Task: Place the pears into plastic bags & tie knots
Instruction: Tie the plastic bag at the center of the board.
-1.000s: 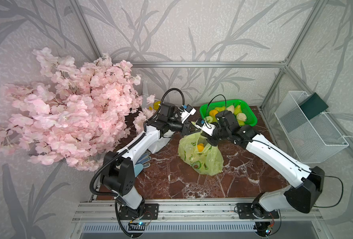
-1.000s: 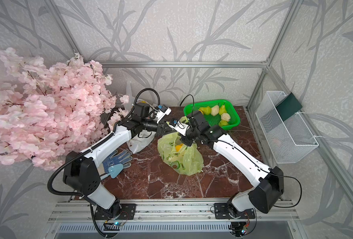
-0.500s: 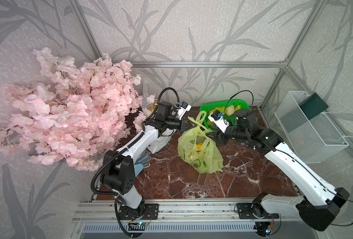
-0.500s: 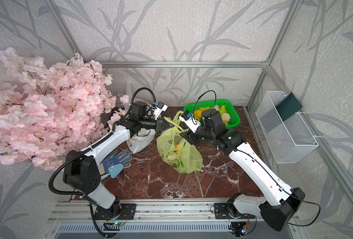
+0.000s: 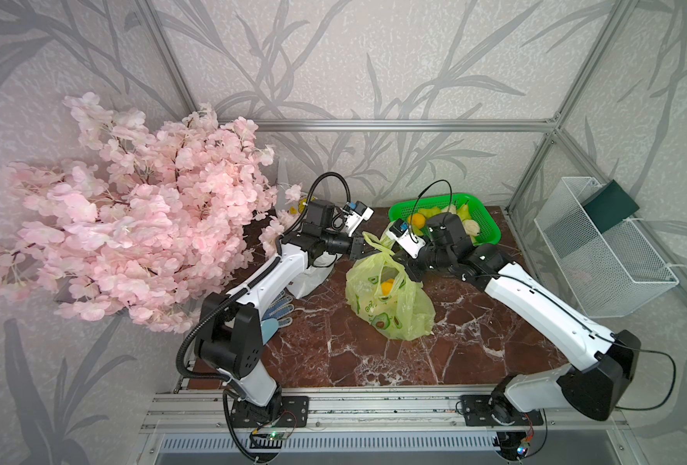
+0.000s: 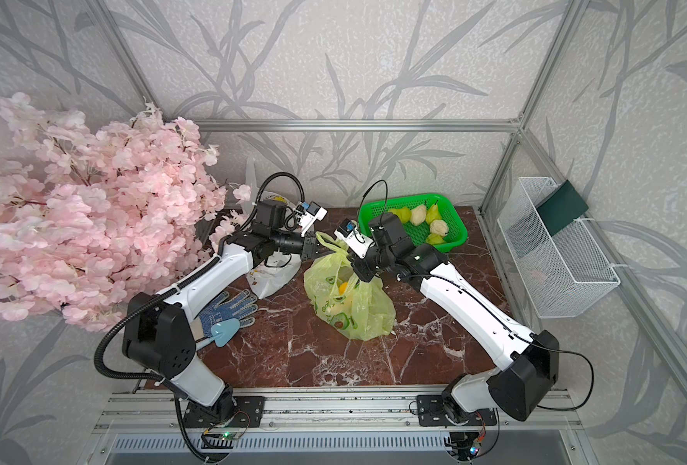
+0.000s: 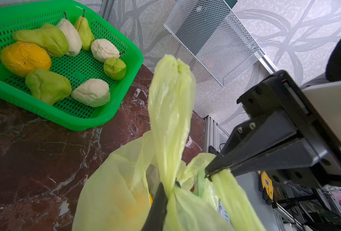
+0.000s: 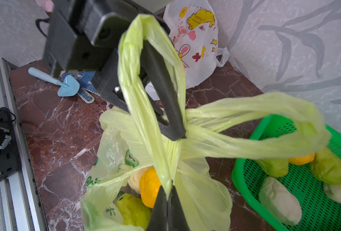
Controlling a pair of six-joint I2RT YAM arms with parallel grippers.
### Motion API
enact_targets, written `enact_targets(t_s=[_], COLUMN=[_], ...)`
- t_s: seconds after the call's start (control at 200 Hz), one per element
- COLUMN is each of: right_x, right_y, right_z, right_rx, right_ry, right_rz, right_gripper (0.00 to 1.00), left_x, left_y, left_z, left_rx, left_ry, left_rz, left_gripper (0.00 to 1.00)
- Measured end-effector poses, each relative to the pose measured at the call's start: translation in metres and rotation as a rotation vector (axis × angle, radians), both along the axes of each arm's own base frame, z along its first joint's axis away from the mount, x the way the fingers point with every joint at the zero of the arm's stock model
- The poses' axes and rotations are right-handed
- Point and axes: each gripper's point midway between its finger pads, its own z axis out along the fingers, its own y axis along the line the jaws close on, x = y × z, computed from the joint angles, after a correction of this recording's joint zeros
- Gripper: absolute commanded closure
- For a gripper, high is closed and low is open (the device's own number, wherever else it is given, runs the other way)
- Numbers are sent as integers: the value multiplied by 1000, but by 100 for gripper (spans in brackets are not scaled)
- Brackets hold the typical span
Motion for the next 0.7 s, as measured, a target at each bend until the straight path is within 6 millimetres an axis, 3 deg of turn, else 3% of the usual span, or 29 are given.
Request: enact_targets(t_s=[0.16, 0.435, 0.585, 0.705], right_x=[6, 7, 5, 4], right_y=[5, 7, 9, 10], right_z=[-15, -17, -17, -16], right_rx=[-19, -13, -5, 2], right_ry=[26, 36, 42, 46], right_rz=[1, 3, 14, 18], right_gripper=[100, 100, 100, 100], left_x=[-15, -27, -26, -14], left_y=[1, 0, -1, -3], left_z=[-4, -6, -9, -6], left_rx=[-2, -15, -10, -17], left_ry=[-9, -50, -72, -70], left_rz=[-66, -127, -113, -59], left_gripper=[69, 55, 55, 64])
